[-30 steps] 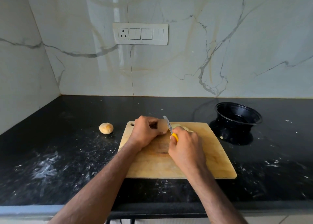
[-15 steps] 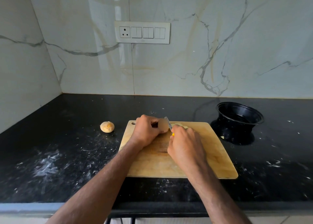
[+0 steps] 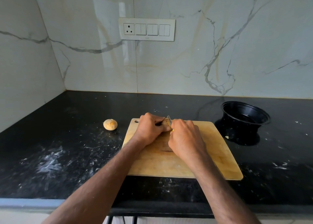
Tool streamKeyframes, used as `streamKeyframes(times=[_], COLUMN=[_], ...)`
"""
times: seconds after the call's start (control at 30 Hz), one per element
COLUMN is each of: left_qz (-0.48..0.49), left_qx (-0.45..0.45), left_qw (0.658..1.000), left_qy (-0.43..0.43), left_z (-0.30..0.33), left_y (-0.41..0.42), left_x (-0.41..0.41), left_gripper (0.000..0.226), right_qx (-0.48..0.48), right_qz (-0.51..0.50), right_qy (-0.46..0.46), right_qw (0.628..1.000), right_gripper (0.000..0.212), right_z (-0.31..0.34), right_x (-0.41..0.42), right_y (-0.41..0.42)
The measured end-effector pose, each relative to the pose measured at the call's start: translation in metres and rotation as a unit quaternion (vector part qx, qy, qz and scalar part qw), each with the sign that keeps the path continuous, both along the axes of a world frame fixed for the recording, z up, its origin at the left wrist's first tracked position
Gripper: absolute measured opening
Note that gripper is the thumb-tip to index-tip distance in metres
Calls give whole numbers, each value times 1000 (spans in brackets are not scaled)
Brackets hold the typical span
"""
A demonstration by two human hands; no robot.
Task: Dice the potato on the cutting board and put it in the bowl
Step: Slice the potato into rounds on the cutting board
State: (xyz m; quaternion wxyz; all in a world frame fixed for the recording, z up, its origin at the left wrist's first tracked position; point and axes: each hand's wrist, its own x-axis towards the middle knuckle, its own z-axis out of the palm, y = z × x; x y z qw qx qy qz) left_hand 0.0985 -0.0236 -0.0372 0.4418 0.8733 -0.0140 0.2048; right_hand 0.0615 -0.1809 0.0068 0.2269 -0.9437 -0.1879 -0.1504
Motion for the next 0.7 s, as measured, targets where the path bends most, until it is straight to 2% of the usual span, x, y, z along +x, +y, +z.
streamKeyframes(times=[0.13,0.27,0.4,0.7], left_qz=[3,18,22,38], left_qx=[8,23,27,5], left_qw=[1000,999,999,999], left_qy=[0,12,20,29], left_z=[1,4,5,3], left_y=[-2,-2,-3,-4], left_x=[-2,-2,-4,-1], left_gripper=[10,37,47,46], right_qx=[-6,-12,-6,-3], right_qz=[-1,-1,8,23], right_qy=[3,13,22,28], right_qw=[1000,1000,1000,999], right_gripper=[12,16,17,34], right_z=[-7,-12,-22,-31], right_x=[7,14,17,16], right_y=[6,9,7,-3])
